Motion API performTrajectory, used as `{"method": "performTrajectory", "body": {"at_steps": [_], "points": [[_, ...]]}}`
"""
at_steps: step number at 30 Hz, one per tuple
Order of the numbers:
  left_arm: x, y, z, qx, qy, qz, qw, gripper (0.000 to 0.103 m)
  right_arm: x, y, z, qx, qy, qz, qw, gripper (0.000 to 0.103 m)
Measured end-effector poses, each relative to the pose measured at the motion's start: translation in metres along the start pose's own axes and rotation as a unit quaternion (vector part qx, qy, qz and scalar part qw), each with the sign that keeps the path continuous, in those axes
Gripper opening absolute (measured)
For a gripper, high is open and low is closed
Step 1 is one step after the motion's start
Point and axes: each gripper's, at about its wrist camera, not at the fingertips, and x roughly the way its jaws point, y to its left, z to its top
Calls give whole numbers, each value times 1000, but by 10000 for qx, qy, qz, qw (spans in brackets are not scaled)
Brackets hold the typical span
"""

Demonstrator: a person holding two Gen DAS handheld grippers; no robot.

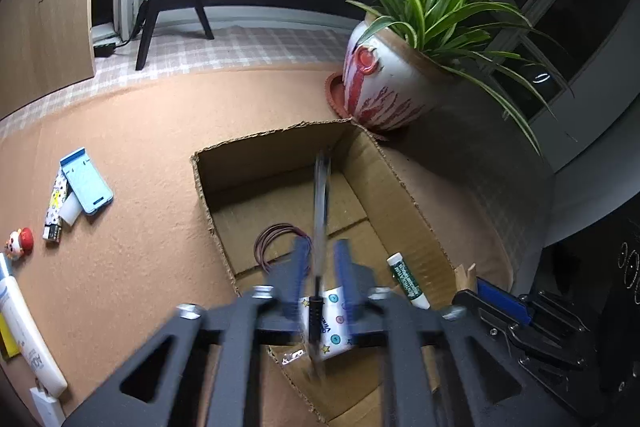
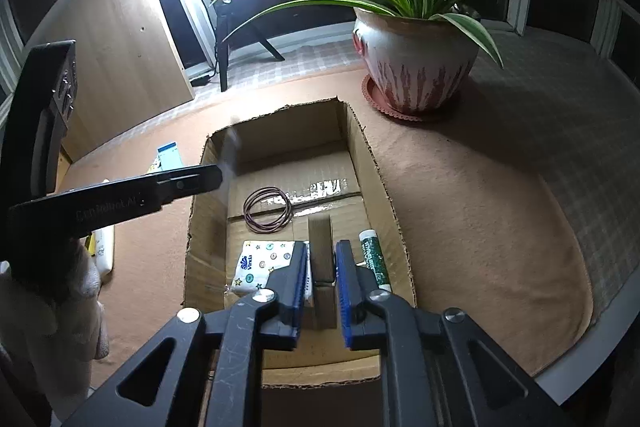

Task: Organize objects
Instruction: 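Carry the pen and clothespin into the box and open both tools, then move both tools back toward the sunscreen bottle and charger plug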

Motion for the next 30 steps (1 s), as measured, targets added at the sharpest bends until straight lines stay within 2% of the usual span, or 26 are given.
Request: {"method": "performTrajectory", "body": {"at_steps": [1, 2, 3, 12, 20, 26, 30], "points": [[-1, 2, 1, -1, -41, 27, 10000, 54, 0, 0, 0, -2, -2, 0, 10000, 40], [-4, 2, 0, 13, -115, 75, 9999, 59, -2, 0, 0, 3, -61, -6, 10000, 57], [-7, 3, 0, 41, -173, 176, 9997, 59, -4, 0, 0, 8, -114, -7, 9999, 60], [-26, 32, -6, -168, -207, 303, 9992, 59, -1, 6, 4, 130, -66, 257, 9996, 60], [-54, 76, -25, -481, -248, 556, 9970, 59, 10, 41, 10, -108, 14, 550, 9984, 60], [-83, 126, -45, -847, -295, 790, 9928, 59, 20, 80, 17, -403, 18, 796, 9960, 60], [-103, 172, -65, -1238, -328, 979, 9869, 59, 29, 108, 23, -615, 75, 1050, 9925, 60]]}}
